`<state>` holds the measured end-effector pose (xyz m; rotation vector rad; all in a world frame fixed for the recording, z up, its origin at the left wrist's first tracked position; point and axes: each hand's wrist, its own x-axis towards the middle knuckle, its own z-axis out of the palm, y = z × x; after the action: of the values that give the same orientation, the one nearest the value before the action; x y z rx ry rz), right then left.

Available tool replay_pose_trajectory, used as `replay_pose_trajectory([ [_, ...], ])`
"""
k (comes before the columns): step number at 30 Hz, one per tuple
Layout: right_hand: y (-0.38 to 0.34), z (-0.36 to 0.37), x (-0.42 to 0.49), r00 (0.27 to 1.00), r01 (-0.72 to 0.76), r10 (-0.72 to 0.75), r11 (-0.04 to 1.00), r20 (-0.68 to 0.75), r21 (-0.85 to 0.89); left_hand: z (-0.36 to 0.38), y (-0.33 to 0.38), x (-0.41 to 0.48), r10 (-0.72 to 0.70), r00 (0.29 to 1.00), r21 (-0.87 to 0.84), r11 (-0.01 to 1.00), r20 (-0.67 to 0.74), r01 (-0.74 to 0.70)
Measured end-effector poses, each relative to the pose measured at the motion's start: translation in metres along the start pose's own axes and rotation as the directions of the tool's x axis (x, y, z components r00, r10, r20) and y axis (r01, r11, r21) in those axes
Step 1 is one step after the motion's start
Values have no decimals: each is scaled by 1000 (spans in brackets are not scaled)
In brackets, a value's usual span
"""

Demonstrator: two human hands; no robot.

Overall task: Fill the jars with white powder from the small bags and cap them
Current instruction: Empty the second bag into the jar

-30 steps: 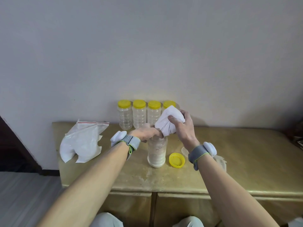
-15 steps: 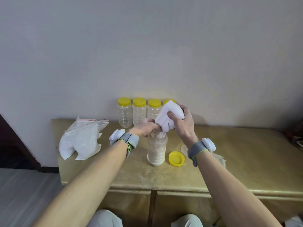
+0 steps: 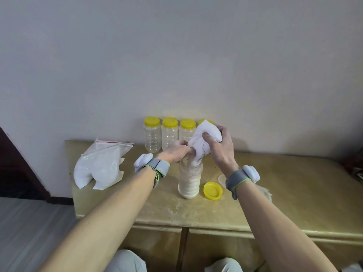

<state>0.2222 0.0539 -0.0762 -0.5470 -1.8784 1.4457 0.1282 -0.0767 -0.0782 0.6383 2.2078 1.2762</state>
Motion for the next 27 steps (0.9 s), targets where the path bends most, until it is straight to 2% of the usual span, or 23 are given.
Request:
replay_pose_trajectory([
  [18,-7,6,-2,999,31,-31,999,-20,9,-4,-3,5,46,997,-61,997,-60,-50],
  [21,-5,7,-2,998,58,-58,998,20,-8,-3,-4,7,75,994,-32,996,-78,-77],
  [27,-5,5,-5,999,41,-41,999,12,4,-2,-5,8,79,993,-20,996,-87,-81],
])
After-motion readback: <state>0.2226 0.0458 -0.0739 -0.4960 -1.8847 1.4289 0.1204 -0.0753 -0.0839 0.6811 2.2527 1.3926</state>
